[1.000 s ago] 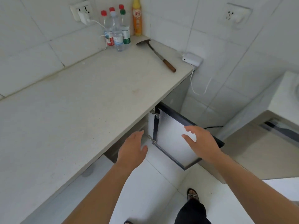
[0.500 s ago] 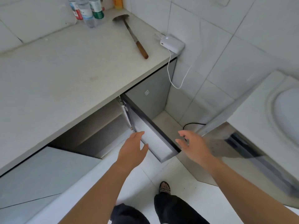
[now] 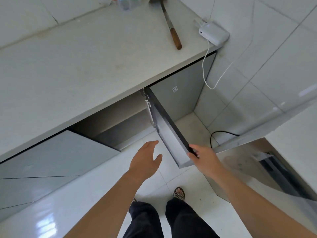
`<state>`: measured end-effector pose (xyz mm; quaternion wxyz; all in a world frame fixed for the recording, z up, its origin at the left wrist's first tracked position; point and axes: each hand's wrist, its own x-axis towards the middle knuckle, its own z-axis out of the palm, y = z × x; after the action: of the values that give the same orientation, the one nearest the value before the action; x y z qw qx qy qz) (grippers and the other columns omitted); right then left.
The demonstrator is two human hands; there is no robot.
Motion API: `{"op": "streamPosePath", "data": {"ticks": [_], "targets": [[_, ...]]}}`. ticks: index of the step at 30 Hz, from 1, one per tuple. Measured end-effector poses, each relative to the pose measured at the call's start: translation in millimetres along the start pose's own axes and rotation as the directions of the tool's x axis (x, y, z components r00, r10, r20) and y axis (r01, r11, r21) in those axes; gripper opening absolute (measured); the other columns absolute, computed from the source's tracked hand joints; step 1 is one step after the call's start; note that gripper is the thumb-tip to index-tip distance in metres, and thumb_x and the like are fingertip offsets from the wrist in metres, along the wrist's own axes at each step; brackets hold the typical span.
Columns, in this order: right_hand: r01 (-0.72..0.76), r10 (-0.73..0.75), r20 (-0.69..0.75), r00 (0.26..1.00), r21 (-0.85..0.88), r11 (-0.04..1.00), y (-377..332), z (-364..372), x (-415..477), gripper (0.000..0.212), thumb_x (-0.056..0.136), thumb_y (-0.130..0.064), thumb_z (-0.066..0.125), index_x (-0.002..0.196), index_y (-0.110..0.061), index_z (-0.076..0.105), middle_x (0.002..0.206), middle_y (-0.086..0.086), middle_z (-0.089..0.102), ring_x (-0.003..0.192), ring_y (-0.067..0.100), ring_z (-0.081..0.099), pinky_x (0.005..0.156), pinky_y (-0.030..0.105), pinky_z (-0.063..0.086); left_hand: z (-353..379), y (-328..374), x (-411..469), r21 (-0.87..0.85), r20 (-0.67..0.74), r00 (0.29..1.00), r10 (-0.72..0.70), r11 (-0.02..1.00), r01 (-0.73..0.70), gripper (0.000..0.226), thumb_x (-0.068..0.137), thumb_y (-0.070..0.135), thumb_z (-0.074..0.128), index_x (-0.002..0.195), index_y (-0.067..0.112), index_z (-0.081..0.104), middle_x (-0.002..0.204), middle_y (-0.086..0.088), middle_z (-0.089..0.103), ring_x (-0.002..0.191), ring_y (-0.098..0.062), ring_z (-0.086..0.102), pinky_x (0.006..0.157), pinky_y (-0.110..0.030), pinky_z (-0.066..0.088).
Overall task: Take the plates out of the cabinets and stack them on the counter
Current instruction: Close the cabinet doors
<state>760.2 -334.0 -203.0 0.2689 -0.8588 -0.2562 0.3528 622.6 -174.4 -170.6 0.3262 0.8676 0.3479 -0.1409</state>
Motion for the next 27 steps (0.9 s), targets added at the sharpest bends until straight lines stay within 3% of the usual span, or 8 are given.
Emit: {"op": "streamPosePath", "data": {"ticks": [5,11,17,19,21,23,27], "targets": [[0.061,-0.058,0.060,0.996,-0.037,0.997,-10,13,-5,0.041,0.092,-0.022,0.056,0.132,-0.011,0.051,0.118,0.009,0.060,0.102,0.017,0.059,0.081,0.014,0.040,-6,-16,-8,-0.020,-0.013,0.999,-0.037,0.999,0.037,0.052,0.094,0.038,0.045,0.143,0.029,0.029,0.151,0.009,0.031,0.137,-0.013,0.034,0.110,-0.027,0.029],[0.124,-0.109,0.218,0.970,-0.060,0.990,-34,37,0,0.038,0.091,-0.020,0.058,0.129,-0.014,0.055,0.121,0.003,0.062,0.105,0.011,0.060,0.093,0.021,0.046,-20,-43,-21,-0.061,0.001,0.996,-0.091,0.994,0.091,0.052,0.095,0.038,0.044,0.143,0.030,0.027,0.152,0.009,0.029,0.138,-0.013,0.031,0.113,-0.031,0.029],[0.245,-0.185,0.288,0.940,-0.188,0.951,-83,64,25,0.036,0.088,-0.023,0.061,0.125,-0.021,0.058,0.123,-0.002,0.062,0.109,0.009,0.057,0.091,0.014,0.041,-41,-85,-25,-0.086,-0.011,0.995,-0.099,0.991,0.098,0.052,0.095,0.036,0.044,0.143,0.028,0.028,0.152,0.009,0.029,0.137,-0.012,0.032,0.111,-0.028,0.030],[0.323,-0.242,0.281,0.929,-0.293,0.900,-100,71,35,0.047,0.088,-0.023,0.061,0.134,-0.020,0.049,0.138,-0.001,0.050,0.122,0.013,0.049,0.100,0.021,0.038,-46,-99,-27,-0.109,-0.014,0.994,-0.109,0.988,0.107,0.052,0.095,0.036,0.043,0.143,0.029,0.027,0.152,0.009,0.029,0.137,-0.012,0.032,0.111,-0.027,0.030],[0.376,-0.287,0.268,0.920,-0.395,0.838,-116,78,42,0.058,0.090,-0.026,0.059,0.143,-0.021,0.036,0.153,-0.003,0.026,0.137,0.014,0.033,0.109,0.025,0.031,-51,-112,-29,-0.128,-0.006,0.993,-0.119,0.985,0.117,0.052,0.095,0.036,0.043,0.144,0.029,0.027,0.152,0.009,0.029,0.137,-0.012,0.032,0.111,-0.027,0.030],[0.429,-0.331,0.280,0.901,-0.469,0.772,-128,88,49,0.060,0.092,-0.033,0.054,0.145,-0.022,0.030,0.158,-0.005,0.010,0.143,0.013,0.020,0.112,0.026,0.027,-56,-124,-29,-0.138,0.001,0.993,-0.117,0.984,0.116,0.052,0.095,0.036,0.043,0.144,0.029,0.026,0.152,0.009,0.028,0.136,-0.012,0.033,0.111,-0.027,0.031],[0.449,-0.343,0.294,0.892,-0.493,0.745,-142,102,65,0.065,0.088,-0.043,0.056,0.144,-0.020,0.034,0.158,-0.003,0.012,0.146,0.011,0.008,0.114,0.026,0.022,-62,-141,-28,-0.169,-0.012,0.990,-0.139,0.976,0.135,0.052,0.095,0.036,0.043,0.144,0.028,0.026,0.152,0.009,0.028,0.136,-0.013,0.034,0.110,-0.027,0.032]]}}
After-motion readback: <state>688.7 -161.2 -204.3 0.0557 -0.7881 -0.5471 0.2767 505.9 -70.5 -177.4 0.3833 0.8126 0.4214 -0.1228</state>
